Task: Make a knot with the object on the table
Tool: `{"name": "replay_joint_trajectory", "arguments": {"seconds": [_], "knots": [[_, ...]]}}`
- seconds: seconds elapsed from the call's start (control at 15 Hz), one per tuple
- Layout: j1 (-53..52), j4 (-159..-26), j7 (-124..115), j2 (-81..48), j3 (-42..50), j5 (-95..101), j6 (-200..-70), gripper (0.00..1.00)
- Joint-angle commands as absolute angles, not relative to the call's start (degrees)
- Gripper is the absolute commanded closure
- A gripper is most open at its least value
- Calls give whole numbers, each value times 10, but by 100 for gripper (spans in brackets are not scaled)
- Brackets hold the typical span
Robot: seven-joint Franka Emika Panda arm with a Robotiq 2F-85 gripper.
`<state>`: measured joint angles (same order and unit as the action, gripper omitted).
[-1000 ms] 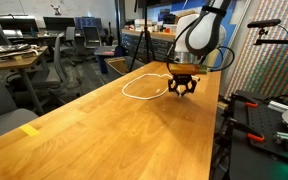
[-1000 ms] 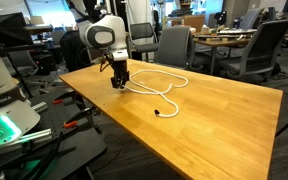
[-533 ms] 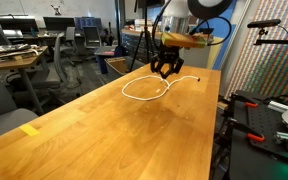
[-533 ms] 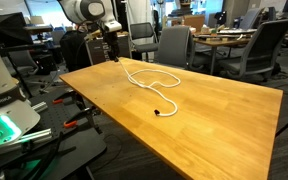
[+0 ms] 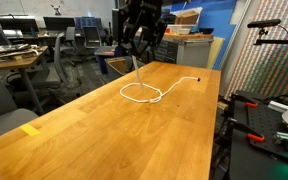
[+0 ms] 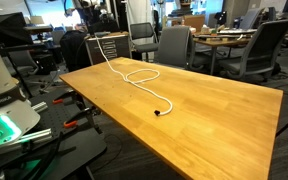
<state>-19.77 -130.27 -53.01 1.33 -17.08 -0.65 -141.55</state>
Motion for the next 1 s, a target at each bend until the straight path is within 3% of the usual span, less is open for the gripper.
{"name": "replay_joint_trajectory", "arguments": {"seconds": [0.0,0.47,0.53,0.6,0.67,0.73,0.8,0.93], "knots": [[-199,-1232,-406,-25,-184,-42,-1385,91],[-156,-1240,-224,-119,-130,-26,-1344,91],[-144,-1238,-194,-130,-120,-27,-1315,73],[-162,-1250,-233,-116,-127,-34,-1350,65],[-155,-1250,-223,-127,-119,-34,-1347,83],[-154,-1250,-223,-131,-117,-34,-1348,76],[-155,-1249,-223,-131,-118,-34,-1348,42],[-158,-1260,-231,-99,-101,23,-1308,40]]}}
